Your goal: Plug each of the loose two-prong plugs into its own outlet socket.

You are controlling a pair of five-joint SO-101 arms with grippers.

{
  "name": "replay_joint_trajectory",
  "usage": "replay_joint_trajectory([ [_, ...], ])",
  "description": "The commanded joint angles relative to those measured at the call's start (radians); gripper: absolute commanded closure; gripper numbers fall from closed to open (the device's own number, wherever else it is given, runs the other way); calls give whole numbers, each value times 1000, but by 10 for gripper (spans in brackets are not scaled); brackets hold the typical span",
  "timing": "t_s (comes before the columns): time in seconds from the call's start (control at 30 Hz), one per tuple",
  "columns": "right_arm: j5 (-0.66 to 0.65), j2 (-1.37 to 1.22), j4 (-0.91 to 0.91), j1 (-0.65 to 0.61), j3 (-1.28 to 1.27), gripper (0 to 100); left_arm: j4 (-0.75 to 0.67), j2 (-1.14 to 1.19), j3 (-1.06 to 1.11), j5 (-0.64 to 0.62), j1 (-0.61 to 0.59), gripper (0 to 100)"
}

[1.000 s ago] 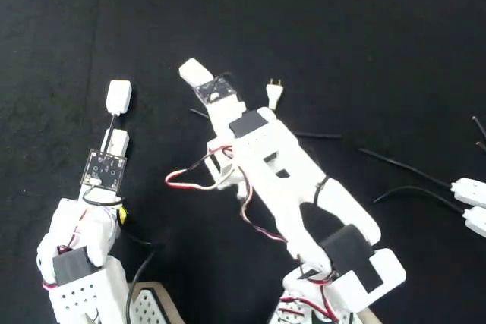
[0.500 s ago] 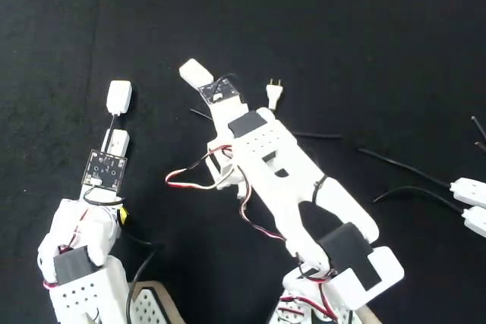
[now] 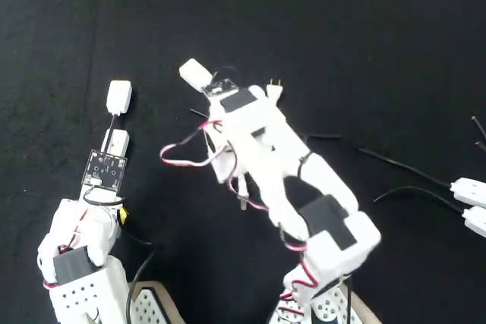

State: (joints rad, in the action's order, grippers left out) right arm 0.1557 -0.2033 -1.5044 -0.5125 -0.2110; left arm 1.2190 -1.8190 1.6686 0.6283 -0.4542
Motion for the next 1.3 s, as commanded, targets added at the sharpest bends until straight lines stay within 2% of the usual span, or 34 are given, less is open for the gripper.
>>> replay_joint_trajectory([
  [0.0, 11, -74, -92, 8, 168, 874, 5, -3, -7, 5, -8, 772],
  [0.17, 11, -257, -239, 18, 366, 874, 3, -3, -7, 5, -8, 772],
  [0.33, 12, -384, -258, 38, 478, 874, 3, -3, -5, 5, -8, 772],
  [1.27, 2, -443, -256, 37, 409, 877, 3, -3, -5, 5, -8, 769],
])
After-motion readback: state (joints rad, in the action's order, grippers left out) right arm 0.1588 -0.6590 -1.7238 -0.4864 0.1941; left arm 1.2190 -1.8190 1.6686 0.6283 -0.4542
